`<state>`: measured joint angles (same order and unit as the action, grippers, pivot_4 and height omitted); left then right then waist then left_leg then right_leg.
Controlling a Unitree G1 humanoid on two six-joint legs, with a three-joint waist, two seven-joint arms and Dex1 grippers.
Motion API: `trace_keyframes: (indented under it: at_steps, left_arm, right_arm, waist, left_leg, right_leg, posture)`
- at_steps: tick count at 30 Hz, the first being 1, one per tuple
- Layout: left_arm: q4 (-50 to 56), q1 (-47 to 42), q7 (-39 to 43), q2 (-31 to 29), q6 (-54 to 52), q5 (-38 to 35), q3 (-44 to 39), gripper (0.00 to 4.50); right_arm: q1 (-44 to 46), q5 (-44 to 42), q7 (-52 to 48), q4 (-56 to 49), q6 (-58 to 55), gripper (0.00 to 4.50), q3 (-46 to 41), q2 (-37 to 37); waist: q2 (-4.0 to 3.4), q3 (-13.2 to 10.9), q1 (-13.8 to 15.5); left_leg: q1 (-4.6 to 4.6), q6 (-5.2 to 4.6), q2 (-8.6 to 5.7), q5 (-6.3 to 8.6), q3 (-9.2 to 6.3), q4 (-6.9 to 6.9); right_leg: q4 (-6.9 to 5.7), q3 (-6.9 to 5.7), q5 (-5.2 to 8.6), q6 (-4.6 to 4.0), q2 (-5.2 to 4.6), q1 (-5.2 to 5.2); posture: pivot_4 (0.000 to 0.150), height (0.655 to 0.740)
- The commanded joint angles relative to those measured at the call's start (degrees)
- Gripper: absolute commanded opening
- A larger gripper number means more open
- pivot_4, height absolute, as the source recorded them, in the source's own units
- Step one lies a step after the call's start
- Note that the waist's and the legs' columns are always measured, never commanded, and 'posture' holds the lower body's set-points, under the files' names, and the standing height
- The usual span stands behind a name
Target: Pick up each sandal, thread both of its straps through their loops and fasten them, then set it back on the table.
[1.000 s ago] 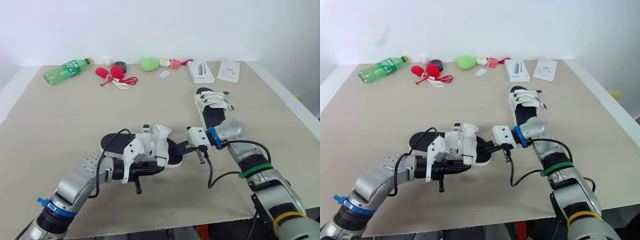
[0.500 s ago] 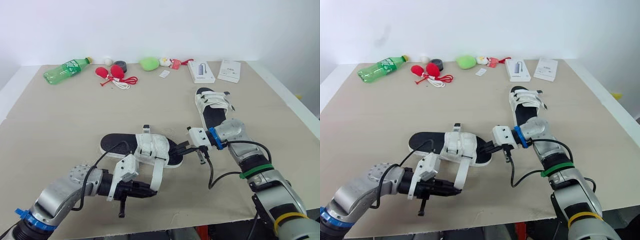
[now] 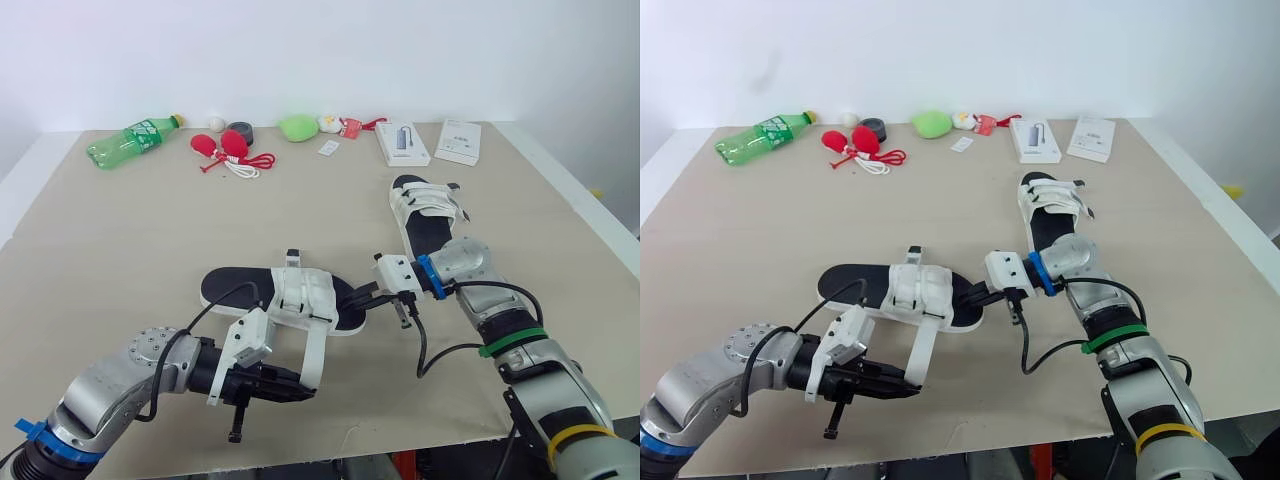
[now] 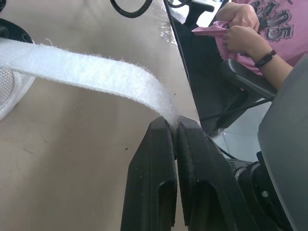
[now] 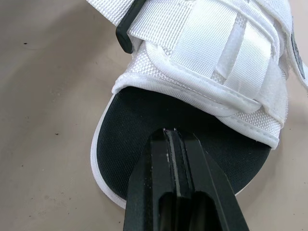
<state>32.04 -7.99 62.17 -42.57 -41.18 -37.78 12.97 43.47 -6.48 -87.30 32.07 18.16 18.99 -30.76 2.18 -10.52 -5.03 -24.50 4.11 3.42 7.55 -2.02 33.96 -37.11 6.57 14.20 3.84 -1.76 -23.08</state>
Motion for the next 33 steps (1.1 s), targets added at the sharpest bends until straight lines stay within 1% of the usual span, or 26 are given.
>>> trace_keyframes:
  at_steps: [1,3,4,6,9,11,12,14,16,17,18,20,21,22,25,28,30,33]
  left_arm:
    - [2.43,-0.87,-0.03,-0.59,-2.51,-3.02,-0.79,0.08]
    - [2.73,-1.46,0.04,-0.87,-4.34,-4.96,-1.26,0.08]
    - [3.05,-1.68,0.40,-1.23,-4.86,-5.63,-1.45,0.55]
    - [4.25,-2.06,1.73,-3.67,-8.76,-10.37,-3.35,1.03]
    - [6.02,-2.29,5.27,-10.02,-13.34,-18.03,-8.28,2.49]
    - [6.69,-2.32,8.56,-14.96,-14.16,-20.59,-11.46,3.44]
    - [6.90,-2.33,10.24,-17.32,-13.53,-20.48,-12.91,3.44]
    - [6.35,-3.30,13.42,-21.61,-10.34,-17.47,-15.18,3.44]
    - [4.86,-5.34,13.66,-22.84,-5.97,-12.93,-15.62,3.44]
    - [3.54,-7.01,13.43,-22.76,-2.48,-9.24,-15.06,3.44]
    - [1.40,-9.20,12.55,-21.51,7.43,-0.38,-12.86,3.44]
    - [-1.31,-10.77,12.77,-19.66,23.04,12.39,-9.01,3.44]
    - [-2.55,-10.66,12.61,-17.37,31.17,16.89,-7.60,3.44]
    - [-3.50,-9.91,12.32,-15.20,37.34,19.57,-6.65,3.44]
    - [-10.49,-8.62,10.44,-10.99,62.32,31.63,-3.43,3.44]
    - [-18.41,-8.11,7.84,-7.49,80.79,38.12,-0.80,3.44]
    - [-21.51,-8.81,5.80,-5.52,87.38,40.84,0.73,3.44]
    - [-23.85,-11.14,2.44,-2.07,91.98,43.77,2.61,3.44]
  right_arm:
    - [-1.06,3.68,0.10,2.33,-0.58,0.00,1.70,-0.69]
    - [-0.96,3.72,0.13,2.45,-0.55,0.00,1.72,-0.66]
    - [-0.92,3.73,0.13,2.50,-0.53,0.00,1.73,-0.67]
    - [-0.88,3.67,0.00,2.48,-0.55,0.00,1.71,-0.80]
    - [-0.74,3.65,-0.15,2.80,-0.39,0.00,1.72,-0.98]
    - [-0.47,3.70,-0.23,3.25,-0.22,0.00,1.76,-0.98]
    - [-0.34,3.73,-0.27,3.49,-0.11,0.00,1.79,-0.96]
    - [0.02,3.80,-0.36,4.12,0.20,0.00,1.83,-0.88]
    - [0.29,3.80,-0.45,4.65,0.50,0.00,1.87,-0.80]
    - [0.42,3.79,-0.49,4.91,0.66,0.00,1.91,-0.74]
    - [0.48,3.78,-0.53,4.98,0.76,0.00,2.00,-0.65]
    - [0.53,3.75,-0.57,4.95,0.84,0.00,2.16,-0.49]
    - [0.54,3.69,-0.61,4.86,0.81,0.00,2.22,-0.43]
    - [0.57,3.63,-0.64,4.81,0.77,0.00,2.25,-0.39]
    - [0.52,3.62,-0.69,4.78,0.84,0.00,2.24,-0.42]
    - [0.23,3.57,-0.81,4.46,0.82,0.00,2.23,-0.64]
    - [0.02,3.58,-0.92,4.23,0.85,0.00,2.29,-0.78]
    - [-0.14,3.58,-0.95,4.16,0.90,0.00,2.26,-0.85]
  waist:
    - [0.00,0.00,0.00]
    - [0.00,0.00,0.00]
    - [0.00,0.00,0.00]
    - [0.00,0.00,-0.01]
    - [0.00,0.00,-0.04]
    - [0.01,-0.01,-0.11]
    - [0.03,-0.02,-0.13]
    - [0.03,-0.02,-0.14]
    - [0.03,-0.02,-0.12]
    - [0.03,-0.02,-0.14]
    - [0.03,-0.02,-0.14]
    - [0.02,-0.02,-0.09]
    - [0.02,-0.02,-0.09]
    - [-0.02,0.00,-0.03]
    - [0.07,0.09,0.00]
    - [0.10,0.13,0.11]
    - [0.06,0.15,0.31]
    - [0.05,0.16,0.58]
  left_leg:
    - [0.00,0.00,0.00,0.00,0.00,0.00]
    - [0.00,0.00,0.00,0.00,0.00,0.00]
    - [0.00,0.00,0.00,0.00,0.00,0.00]
    - [0.00,0.00,0.00,0.00,0.00,0.00]
    - [0.00,0.00,0.02,0.00,0.00,0.00]
    - [0.01,0.00,0.02,0.00,0.00,0.00]
    - [0.01,0.00,0.02,0.00,0.00,0.01]
    - [0.01,0.06,0.01,0.04,0.01,0.01]
    - [0.01,0.16,0.00,0.10,0.05,0.03]
    - [0.01,0.18,-0.06,0.11,0.07,0.04]
    - [0.01,0.19,-0.09,0.11,0.10,0.03]
    - [0.02,0.20,-0.16,0.12,0.12,0.04]
    - [0.02,0.20,-0.17,0.12,0.12,0.04]
    - [0.03,0.20,-0.17,0.12,0.15,0.04]
    - [0.04,0.13,-0.19,0.08,0.45,0.04]
    - [-0.03,0.03,-0.05,0.03,0.47,-0.02]
    - [-0.04,0.01,0.04,0.02,0.47,-0.02]
    - [-0.04,-0.03,0.08,-0.01,0.53,-0.02]
  right_leg:
    - [0.00,0.00,0.00,0.00,0.00,0.00]
    - [0.00,0.00,0.00,0.00,0.00,0.00]
    - [0.00,0.00,0.00,0.00,0.01,0.00]
    - [0.00,0.00,0.00,0.00,0.01,0.00]
    - [0.00,-0.01,0.00,0.00,0.03,-0.02]
    - [0.00,-0.01,0.00,0.00,0.02,-0.03]
    - [0.00,0.00,0.00,0.00,0.01,-0.03]
    - [0.04,0.00,0.01,-0.01,-0.03,-0.02]
    - [0.08,0.00,0.01,-0.02,-0.08,-0.04]
    - [0.09,-0.01,0.01,-0.02,-0.15,-0.03]
    - [0.09,-0.01,0.01,-0.02,-0.20,-0.05]
    - [0.13,-0.01,0.01,-0.02,-0.26,-0.03]
    - [0.15,-0.01,0.00,-0.04,-0.28,-0.04]
    - [0.17,-0.01,-0.02,-0.08,-0.32,-0.04]
    - [0.18,0.00,-0.04,-0.07,-0.53,-0.02]
    - [0.11,0.00,-0.20,-0.03,-0.40,0.03]
    - [0.07,-0.01,-0.22,-0.03,-0.31,-0.01]
    - [0.07,0.00,-0.22,-0.03,-0.30,0.00]
  posture:
    - [0.150,0.7400]
    - [0.150,0.7400]
    - [0.150,0.7400]
    - [0.150,0.7400]
    - [0.150,0.7400]
    - [0.150,0.7400]
    - [0.150,0.7400]
    - [0.150,0.7400]
    - [0.150,0.7400]
    - [0.150,0.7400]
    - [0.150,0.7400]
    - [0.150,0.7400]
    - [0.150,0.7400]
    - [0.150,0.7400]
    - [0.150,0.7400]
    - [0.150,0.7400]
    - [0.150,0.7400]
    - [0.150,0.7400]
